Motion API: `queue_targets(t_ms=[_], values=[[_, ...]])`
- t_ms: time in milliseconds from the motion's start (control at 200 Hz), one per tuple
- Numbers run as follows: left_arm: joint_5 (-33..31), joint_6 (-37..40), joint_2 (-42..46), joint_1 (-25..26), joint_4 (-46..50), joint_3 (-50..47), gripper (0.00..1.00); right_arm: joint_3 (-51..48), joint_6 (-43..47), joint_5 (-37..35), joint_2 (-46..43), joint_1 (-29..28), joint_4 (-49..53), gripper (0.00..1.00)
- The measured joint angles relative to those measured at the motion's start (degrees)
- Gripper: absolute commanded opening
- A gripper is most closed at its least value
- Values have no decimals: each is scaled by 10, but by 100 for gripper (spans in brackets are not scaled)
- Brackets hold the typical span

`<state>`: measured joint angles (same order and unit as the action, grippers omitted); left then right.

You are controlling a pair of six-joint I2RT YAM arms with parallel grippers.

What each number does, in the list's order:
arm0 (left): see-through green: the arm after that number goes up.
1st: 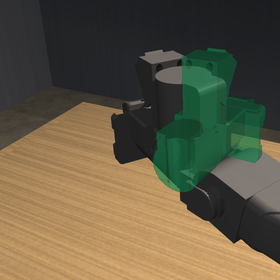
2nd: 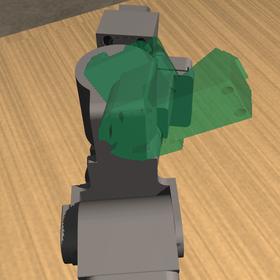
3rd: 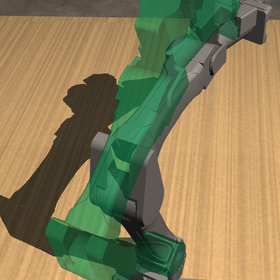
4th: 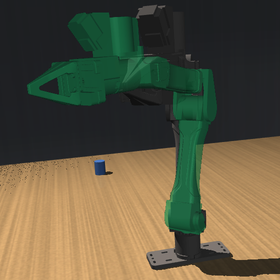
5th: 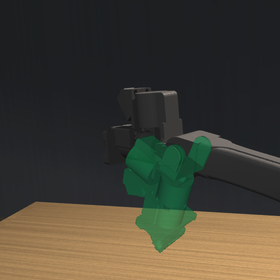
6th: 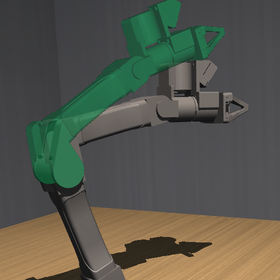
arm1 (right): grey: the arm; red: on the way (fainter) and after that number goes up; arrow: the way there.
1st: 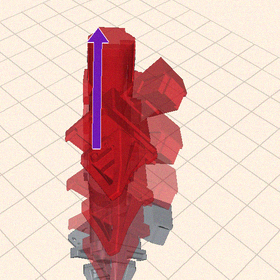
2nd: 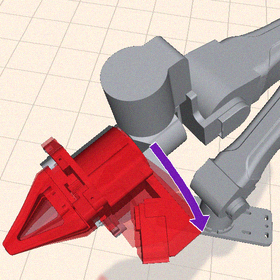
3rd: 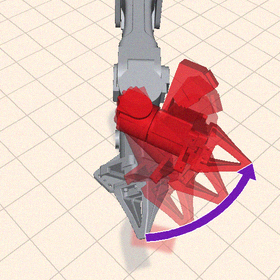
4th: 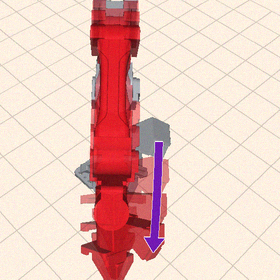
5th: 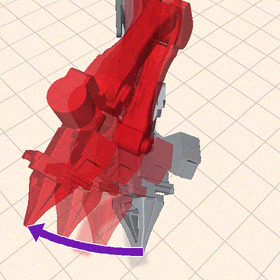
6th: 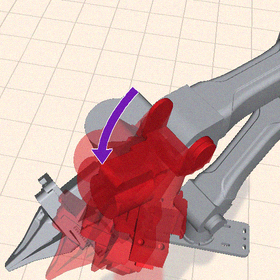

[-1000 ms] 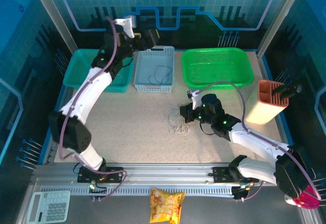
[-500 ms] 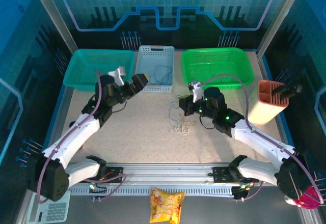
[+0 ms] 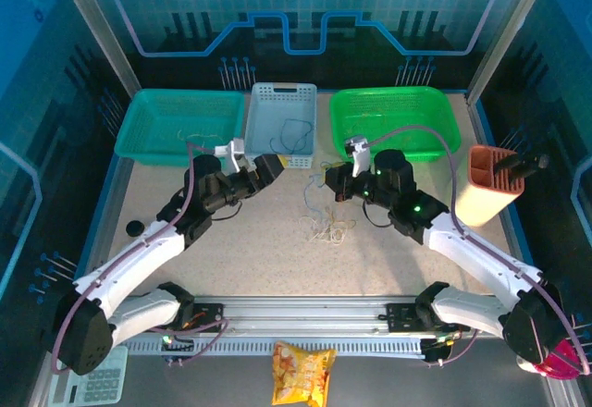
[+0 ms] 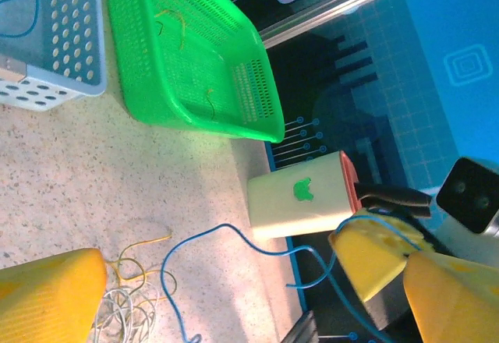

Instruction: Untangle the cables

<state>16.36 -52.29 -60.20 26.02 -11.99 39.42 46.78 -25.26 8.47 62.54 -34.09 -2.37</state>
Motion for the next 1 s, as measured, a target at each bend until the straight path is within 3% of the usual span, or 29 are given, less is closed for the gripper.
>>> queue_targets(t_ms=[195,385,680,1000], values=[[0,70,11,12,-7,-35,88,35,-11,2,-1,11,23,0],[-8,119,7,62,-2,-43,86,51,-24,2,-1,16,26,0],[-60,119,-45,132,-64,-58,83,51,-41,3,-1,17,28,0],[-91,112,-127,155,-137,-57,78,51,-52,10,-1,19,28,0]])
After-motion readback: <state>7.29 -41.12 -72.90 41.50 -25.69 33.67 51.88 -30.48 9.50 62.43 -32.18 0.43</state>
